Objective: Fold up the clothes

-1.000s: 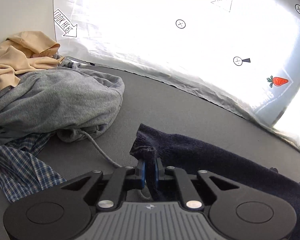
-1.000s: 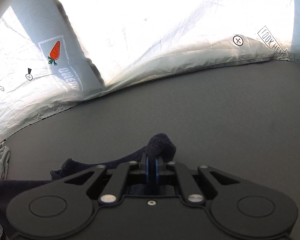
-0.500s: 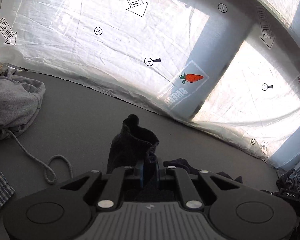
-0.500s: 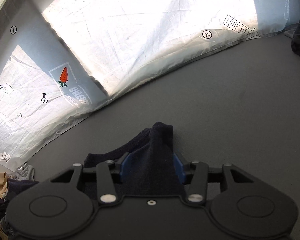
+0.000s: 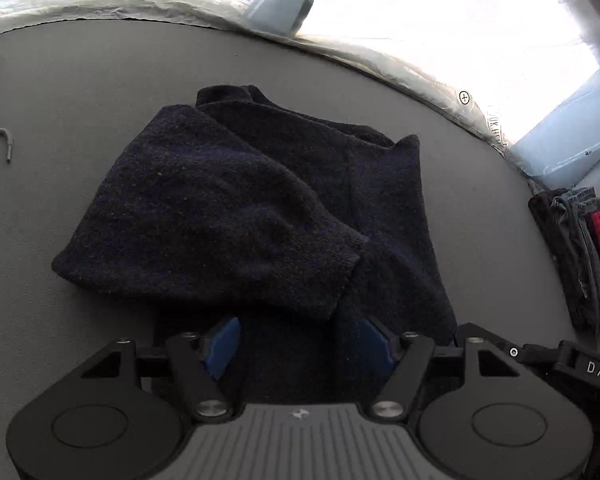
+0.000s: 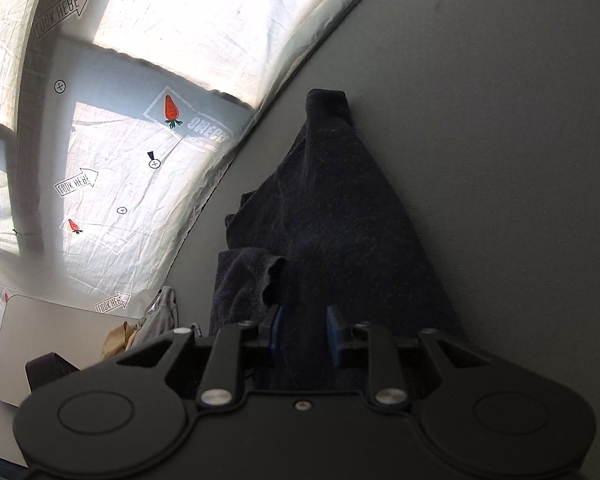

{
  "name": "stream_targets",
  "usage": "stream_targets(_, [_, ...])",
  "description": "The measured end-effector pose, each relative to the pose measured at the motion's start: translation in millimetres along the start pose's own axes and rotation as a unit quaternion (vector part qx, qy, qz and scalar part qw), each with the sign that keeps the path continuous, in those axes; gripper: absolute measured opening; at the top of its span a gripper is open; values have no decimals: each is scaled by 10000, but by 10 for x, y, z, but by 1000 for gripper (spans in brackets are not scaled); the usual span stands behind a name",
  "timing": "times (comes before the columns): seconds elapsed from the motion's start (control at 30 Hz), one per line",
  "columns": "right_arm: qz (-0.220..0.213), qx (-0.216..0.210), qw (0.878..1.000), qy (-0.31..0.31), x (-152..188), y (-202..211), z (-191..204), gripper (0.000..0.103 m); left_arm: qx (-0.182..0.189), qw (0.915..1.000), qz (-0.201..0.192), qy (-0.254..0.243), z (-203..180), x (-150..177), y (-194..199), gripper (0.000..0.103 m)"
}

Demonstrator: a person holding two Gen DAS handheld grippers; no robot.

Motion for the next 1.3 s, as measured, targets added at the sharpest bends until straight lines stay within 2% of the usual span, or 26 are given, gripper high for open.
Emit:
stream_targets(0.07, [32, -272, 9995, -157, -30, -20, 2, 30, -67, 10000, -20, 21, -7, -6, 37, 75])
stream_targets(0.17, [106, -524, 9984, -172, -86, -92, 75, 36, -265, 9996, 0, 129, 63, 2, 57, 86])
stream_targets(0.23, [211, -487, 9986, -51, -128, -179, 136, 37, -364, 9991, 44, 230, 138, 30, 35, 92])
stream_targets(0.47, [541, -371, 9977, 140, -253, -564, 240, 36, -857, 9935, 428, 614, 458, 94, -211, 92])
stream_targets(0.6, [681, -241, 9972, 204, -342, -779, 260, 35, -749, 9925, 497, 827, 582, 60, -262, 99])
stream_targets(0.67, [751, -204, 9967, 226, -381, -877, 260, 35, -787, 9921, 572, 797, 556, 24, -305, 103])
stream_targets(0.8, [924, -149, 9952, 282, -452, -1125, 300, 35, -1042, 9905, 714, 535, 453, -2, -384, 103])
stream_targets(0.87, [991, -156, 9944, 328, -459, -1218, 330, 29, -1258, 9884, 790, 303, 359, -4, -444, 103])
stream_targets(0.97, [1117, -91, 9930, 386, -429, -1317, 334, 7, -1489, 9850, 852, 191, 275, -22, -511, 103])
stream_targets(1.1, [1071, -149, 9930, 472, -337, -1258, 324, 5, -1482, 9843, 933, 204, 274, -64, -536, 103])
stream_targets(1.3, [852, -195, 9951, 463, -156, -922, 305, 4, -1519, 9850, 802, 164, 241, -53, -543, 103])
Point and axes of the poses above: each gripper's, at about its wrist camera, not at the fingertips, and y roughly against the way its jaws point, z to its left, x to its underside, the point moved 1 cm from there along -y, roughly the way its jaws point, and after that the axes turned 3 degrees about z, right-handed, at the moved point
